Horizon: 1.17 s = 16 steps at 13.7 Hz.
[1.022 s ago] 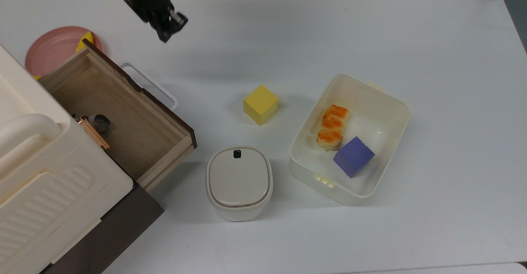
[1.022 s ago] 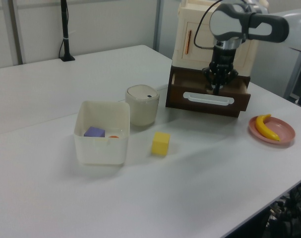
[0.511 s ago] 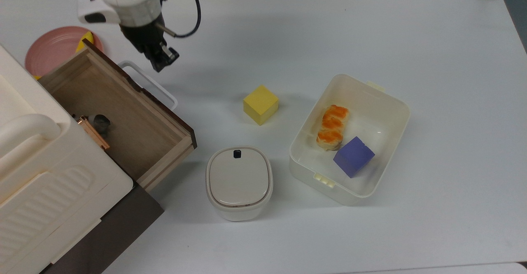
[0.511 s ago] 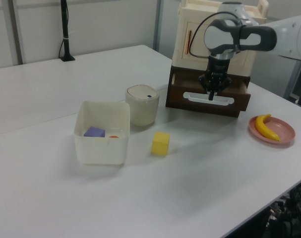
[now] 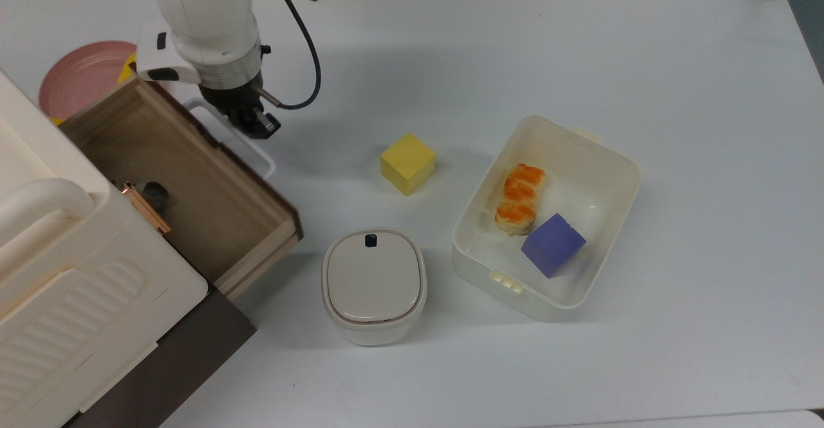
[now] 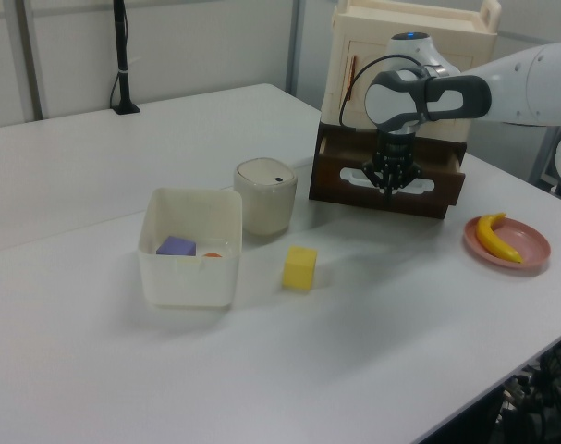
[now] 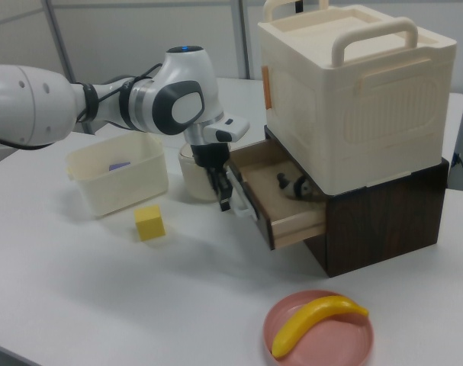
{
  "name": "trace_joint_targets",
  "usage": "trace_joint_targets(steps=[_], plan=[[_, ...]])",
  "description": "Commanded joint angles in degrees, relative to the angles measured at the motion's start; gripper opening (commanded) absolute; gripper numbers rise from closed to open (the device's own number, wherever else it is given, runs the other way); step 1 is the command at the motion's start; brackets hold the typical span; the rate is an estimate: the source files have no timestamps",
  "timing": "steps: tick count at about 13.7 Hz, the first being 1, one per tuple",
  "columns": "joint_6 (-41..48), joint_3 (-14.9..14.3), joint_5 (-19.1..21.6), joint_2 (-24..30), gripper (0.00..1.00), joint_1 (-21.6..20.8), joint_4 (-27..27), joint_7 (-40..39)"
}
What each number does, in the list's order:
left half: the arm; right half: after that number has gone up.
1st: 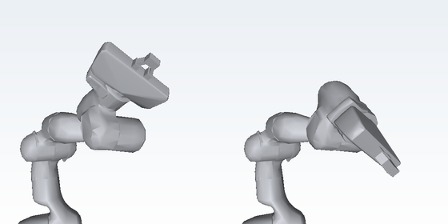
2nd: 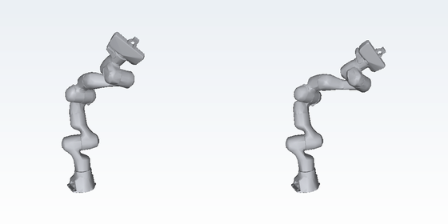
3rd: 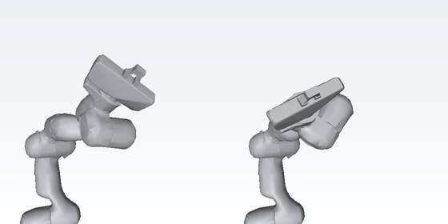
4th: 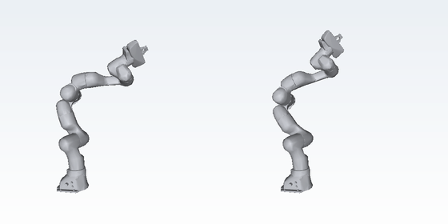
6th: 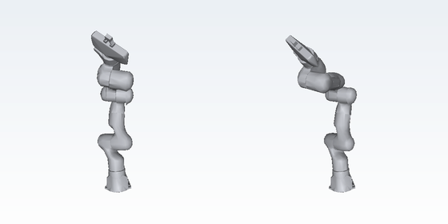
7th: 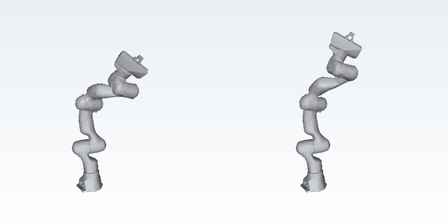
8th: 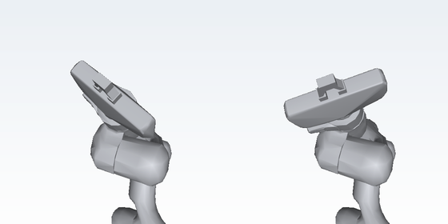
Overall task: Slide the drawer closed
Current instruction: 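Push the drawer front with the gripper into the cabinet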
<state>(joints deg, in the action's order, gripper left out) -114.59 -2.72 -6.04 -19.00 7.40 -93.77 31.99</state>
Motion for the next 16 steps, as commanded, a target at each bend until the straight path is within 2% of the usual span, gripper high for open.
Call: trace_joint_targets(steps=[1,7,11,14,16], plan=[[-8.9,-1.0,-1.4,-1.8,0.00,1.7,0.6,2.6],[-18.3,-4.0,-3.4,-5.9,0.00,1.7,6.0,2.7],[-19.9,-4.7,-4.2,-6.4,0.00,1.9,6.2,1.1],[-14.4,-3.7,-3.8,-2.6,0.03,1.3,3.8,-6.8],[-5.6,-2.4,-2.8,0.7,0.14,0.8,3.3,-15.0]])
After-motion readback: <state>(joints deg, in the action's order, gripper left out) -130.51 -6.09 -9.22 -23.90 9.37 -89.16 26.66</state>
